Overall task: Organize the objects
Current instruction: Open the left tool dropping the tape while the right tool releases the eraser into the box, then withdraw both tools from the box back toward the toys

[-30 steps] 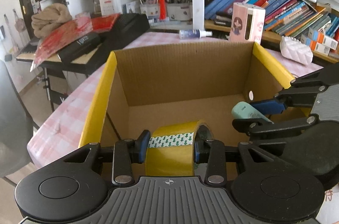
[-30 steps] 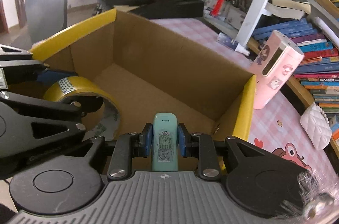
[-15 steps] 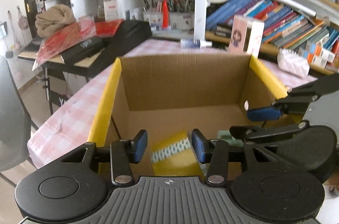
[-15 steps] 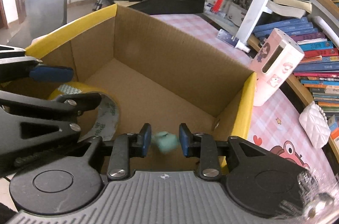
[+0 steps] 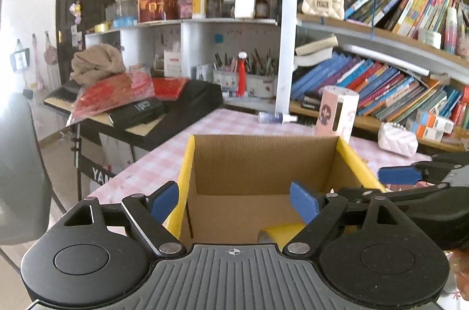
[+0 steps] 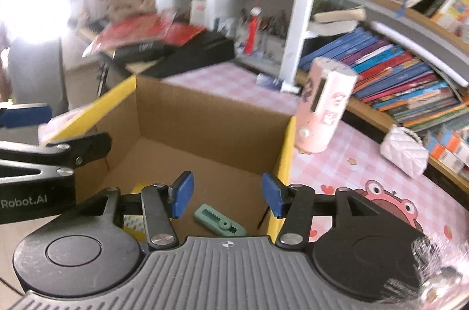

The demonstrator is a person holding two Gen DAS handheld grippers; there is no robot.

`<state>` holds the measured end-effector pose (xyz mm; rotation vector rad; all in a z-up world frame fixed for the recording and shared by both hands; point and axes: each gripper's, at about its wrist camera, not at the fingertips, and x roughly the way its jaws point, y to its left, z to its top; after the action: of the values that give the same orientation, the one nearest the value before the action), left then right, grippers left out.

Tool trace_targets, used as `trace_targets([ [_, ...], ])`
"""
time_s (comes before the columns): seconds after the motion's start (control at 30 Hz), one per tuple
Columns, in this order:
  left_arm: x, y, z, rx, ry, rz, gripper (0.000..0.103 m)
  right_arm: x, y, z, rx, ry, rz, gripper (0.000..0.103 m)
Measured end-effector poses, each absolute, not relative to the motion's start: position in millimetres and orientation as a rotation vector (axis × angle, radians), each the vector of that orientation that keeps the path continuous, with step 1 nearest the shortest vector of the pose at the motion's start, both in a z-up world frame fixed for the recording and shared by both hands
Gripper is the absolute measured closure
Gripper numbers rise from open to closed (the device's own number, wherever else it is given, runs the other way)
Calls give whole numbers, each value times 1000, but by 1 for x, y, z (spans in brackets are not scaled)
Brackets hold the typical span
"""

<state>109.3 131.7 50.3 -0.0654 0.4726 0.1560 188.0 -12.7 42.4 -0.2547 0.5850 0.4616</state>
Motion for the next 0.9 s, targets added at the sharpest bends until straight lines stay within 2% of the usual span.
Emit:
trace_targets([
  [0.33, 70, 143, 44, -94, 488, 176, 13, 137, -36, 51, -146, 471, 287, 36],
  [0.9, -1, 148, 19, -82, 633, 173, 13, 42, -33, 10, -139, 612, 213, 25],
])
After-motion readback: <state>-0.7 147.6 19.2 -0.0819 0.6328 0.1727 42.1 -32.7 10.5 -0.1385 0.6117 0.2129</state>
